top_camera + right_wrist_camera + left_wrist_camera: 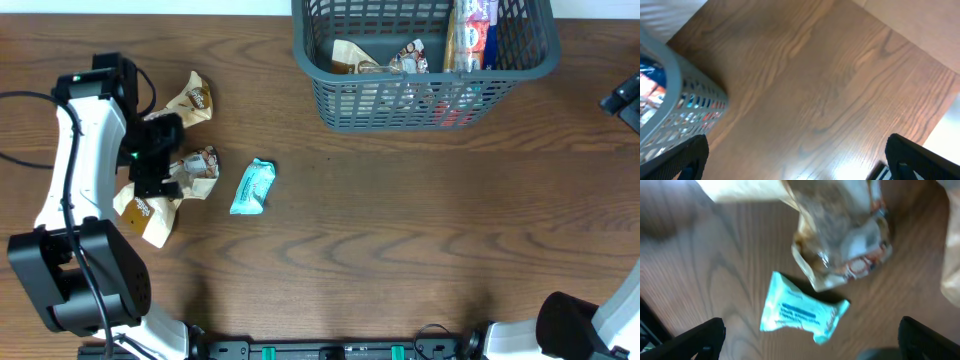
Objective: Pack container
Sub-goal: 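Move the left gripper to the lower crumpled wrapper and grasp it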
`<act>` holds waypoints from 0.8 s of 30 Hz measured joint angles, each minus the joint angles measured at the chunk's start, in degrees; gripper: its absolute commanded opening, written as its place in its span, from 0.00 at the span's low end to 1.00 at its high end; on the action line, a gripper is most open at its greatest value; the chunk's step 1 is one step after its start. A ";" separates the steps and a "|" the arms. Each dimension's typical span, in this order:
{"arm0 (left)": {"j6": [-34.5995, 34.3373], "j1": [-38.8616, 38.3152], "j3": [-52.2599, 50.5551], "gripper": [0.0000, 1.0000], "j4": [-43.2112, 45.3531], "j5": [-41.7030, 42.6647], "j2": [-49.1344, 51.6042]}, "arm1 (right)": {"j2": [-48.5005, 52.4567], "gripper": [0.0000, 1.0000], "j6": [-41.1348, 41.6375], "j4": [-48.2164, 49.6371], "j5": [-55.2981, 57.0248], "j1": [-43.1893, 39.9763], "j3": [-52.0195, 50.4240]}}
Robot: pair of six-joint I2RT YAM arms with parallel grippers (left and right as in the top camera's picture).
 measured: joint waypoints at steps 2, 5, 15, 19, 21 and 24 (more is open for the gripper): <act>0.42 1.14 -1.92 0.99 0.76 -0.92 0.00 | 0.00 0.99 -0.46 0.00 0.20 -0.90 0.00; 2.25 3.04 -5.18 0.99 4.48 -1.57 0.00 | 0.00 0.99 -1.25 0.00 0.22 -1.40 0.00; 6.40 5.09 -14.99 0.99 14.40 -1.92 0.00 | 0.00 0.99 -2.16 0.00 -2.45 -1.40 -0.02; 5.73 5.09 -16.26 0.99 14.88 -2.14 0.00 | 0.00 0.99 -2.14 0.00 -2.95 -1.40 -0.02; 4.42 5.09 -16.65 0.99 15.32 -2.54 0.00 | 0.00 0.99 -2.16 0.00 -3.26 -1.40 -0.02; 3.28 5.09 -16.85 0.99 17.00 -3.45 0.00 | 0.00 0.99 -2.16 0.00 -4.15 -1.40 -0.04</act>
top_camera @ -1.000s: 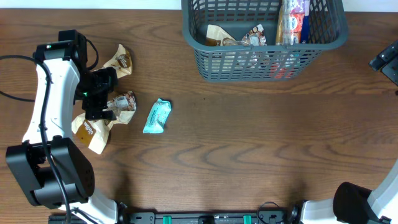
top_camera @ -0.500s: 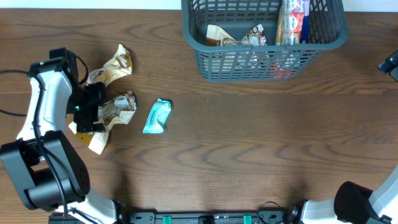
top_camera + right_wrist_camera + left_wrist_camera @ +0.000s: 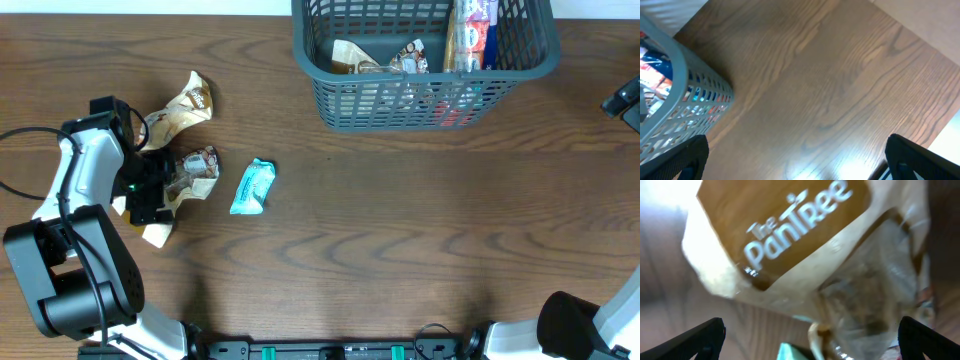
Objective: Pack container
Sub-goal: 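Move the left gripper to the lower crumpled wrapper and grasp it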
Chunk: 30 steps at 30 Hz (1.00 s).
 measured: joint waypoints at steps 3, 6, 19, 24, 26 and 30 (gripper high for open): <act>-0.39 0.00 -0.09 0.99 2.27 -1.14 0.00 | 0.00 0.99 0.00 0.00 -0.61 0.00 0.00; 0.13 -0.22 -0.13 0.99 4.09 -2.54 0.00 | 0.00 0.99 0.00 -0.02 -0.92 0.00 0.00; -2.12 -10.71 -0.13 0.99 6.75 -11.02 0.00 | 0.00 0.99 -0.09 0.00 -1.25 0.00 0.00; -3.32 -11.30 -0.13 0.99 7.45 -13.42 0.00 | 0.00 0.99 -1.33 0.00 -1.31 0.00 0.00; -3.41 -10.71 -0.13 0.99 7.43 -14.27 0.00 | 0.00 0.99 -1.55 0.00 -1.33 0.00 0.00; -3.58 -9.79 -0.13 0.99 7.45 -15.85 0.00 | 0.00 0.99 -1.75 0.00 -1.31 0.00 0.00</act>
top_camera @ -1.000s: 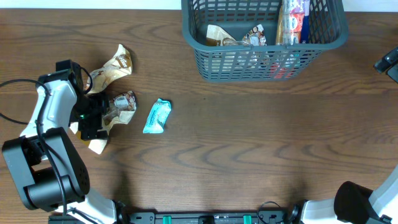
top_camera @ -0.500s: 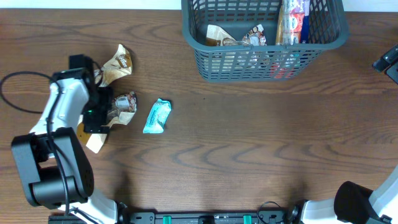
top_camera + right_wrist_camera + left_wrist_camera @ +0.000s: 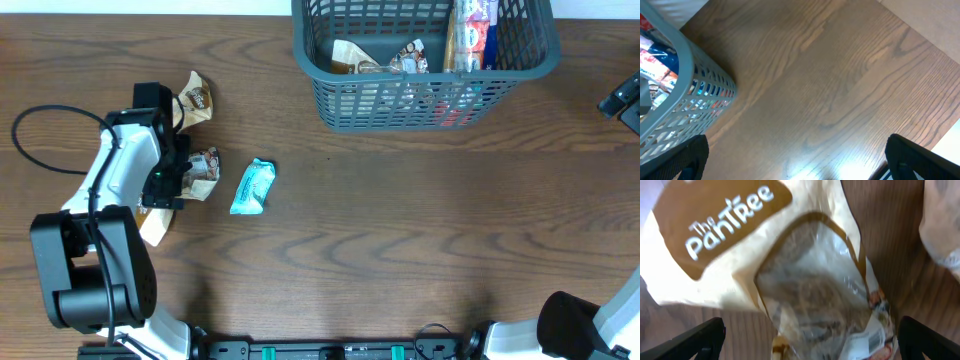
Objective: Pack container
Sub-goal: 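Move the left gripper to the lower crumpled wrapper and grasp it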
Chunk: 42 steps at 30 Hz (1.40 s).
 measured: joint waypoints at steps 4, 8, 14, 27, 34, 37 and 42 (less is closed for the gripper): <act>-1.29 0.26 0.00 0.99 -0.37 -0.90 0.00 | 0.00 0.99 -0.22 0.00 0.00 0.00 0.00; -4.72 0.26 0.00 0.99 -1.22 -1.05 0.66 | 0.00 0.99 -0.35 0.00 -0.02 0.00 0.00; -8.00 0.26 0.00 0.99 -0.11 -0.42 3.54 | 0.00 0.99 -0.44 -0.02 0.00 0.00 0.00; -10.43 0.26 0.02 0.99 4.17 4.39 8.17 | 0.00 0.99 -0.94 0.00 -0.02 0.00 0.00; -10.05 0.26 0.02 0.38 4.22 5.46 8.17 | 0.00 0.99 -1.01 0.00 -0.02 0.00 0.00; -8.61 0.26 0.04 0.06 3.96 5.60 8.17 | 0.00 0.99 -1.11 0.00 -0.02 0.00 0.00; -3.23 0.26 0.39 0.06 3.50 6.10 8.04 | 0.00 0.99 -1.11 0.02 -0.02 0.00 0.00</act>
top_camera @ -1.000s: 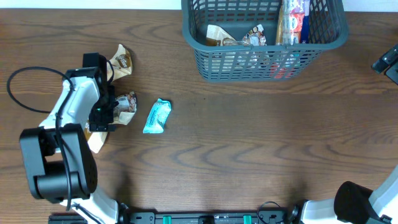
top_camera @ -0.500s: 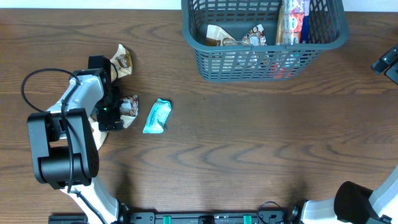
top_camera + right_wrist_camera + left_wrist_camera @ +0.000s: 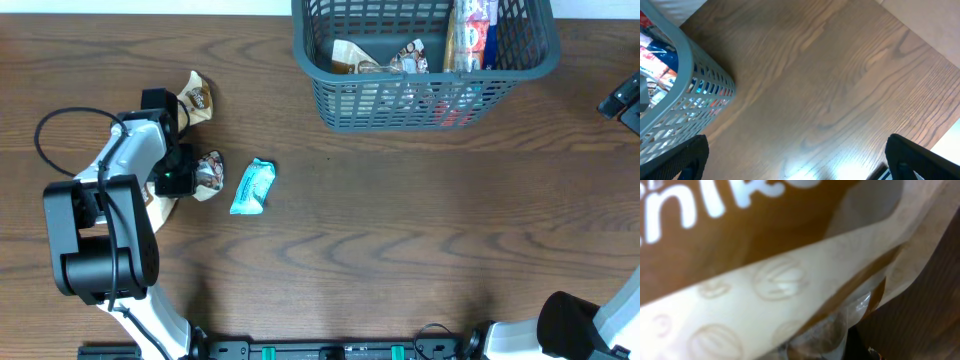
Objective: Pack container
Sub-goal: 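Move the left gripper to the lower crumpled wrapper and grasp it, then lift the wrapper with the left gripper and carry it to the basket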
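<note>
The grey basket (image 3: 320,90) at the back holds several snack packets (image 3: 470,35). On the left of the table lie a brown-and-cream bag (image 3: 195,98), a small printed packet (image 3: 208,170), a teal packet (image 3: 251,187) and a brown-and-cream PanTree bag (image 3: 160,207). My left gripper (image 3: 177,180) is down between the small packet and the PanTree bag. That bag (image 3: 765,280) fills the left wrist view, with a dark finger (image 3: 856,341) pressed in beside it. My right gripper (image 3: 797,152) hangs open over bare wood right of the basket (image 3: 685,95).
The left arm's black cable (image 3: 60,125) loops over the table's left side. The right arm (image 3: 622,98) shows at the right edge. Wooden table (image 3: 400,230) spreads between the packets and the basket.
My left gripper has come down onto the PanTree bag. Its fingers, which stood wide apart at the view's corners, have left the corners and closed in on the bag. The right arm has not moved.
My left gripper hovered open over the teal and small printed packets. It then stood further left over the PanTree bag, later a little further back, still open. Now it is low and shut on that bag. The right gripper stayed open beside the basket throughout.
</note>
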`<act>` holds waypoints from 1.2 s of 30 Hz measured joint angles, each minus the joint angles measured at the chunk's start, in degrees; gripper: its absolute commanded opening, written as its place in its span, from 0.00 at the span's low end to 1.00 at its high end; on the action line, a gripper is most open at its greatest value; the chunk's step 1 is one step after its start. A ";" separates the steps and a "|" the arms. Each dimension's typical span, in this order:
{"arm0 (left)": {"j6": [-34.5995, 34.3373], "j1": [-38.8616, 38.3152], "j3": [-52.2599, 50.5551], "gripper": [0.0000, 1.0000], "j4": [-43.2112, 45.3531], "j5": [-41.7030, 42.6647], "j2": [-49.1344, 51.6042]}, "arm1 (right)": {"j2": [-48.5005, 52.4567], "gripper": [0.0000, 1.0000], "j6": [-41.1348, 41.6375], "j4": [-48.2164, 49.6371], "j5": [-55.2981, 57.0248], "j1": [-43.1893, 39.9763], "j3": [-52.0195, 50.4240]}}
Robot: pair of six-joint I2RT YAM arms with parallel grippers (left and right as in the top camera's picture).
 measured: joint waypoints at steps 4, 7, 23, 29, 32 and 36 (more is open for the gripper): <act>6.38 -0.04 0.15 0.06 -0.98 0.09 -0.04 | 0.00 0.99 0.00 0.20 0.00 0.00 0.00; 11.89 -0.31 0.26 0.06 -3.54 0.13 -0.42 | 0.00 0.99 0.00 0.63 0.00 0.00 0.00; 38.34 -15.15 14.25 0.05 0.79 -4.76 -31.76 | 0.00 0.99 -0.02 0.92 0.00 0.00 0.00; 44.22 -19.78 25.31 0.05 6.23 -6.16 -32.02 | 0.00 0.99 -0.02 0.85 0.00 0.00 0.00; 46.07 -21.86 28.48 0.06 11.74 -6.75 -30.21 | 0.00 0.99 -0.02 0.70 0.00 0.00 0.00; 48.19 -25.22 30.21 0.05 20.11 -7.15 -26.05 | 0.00 0.99 -0.02 0.44 0.00 0.00 0.00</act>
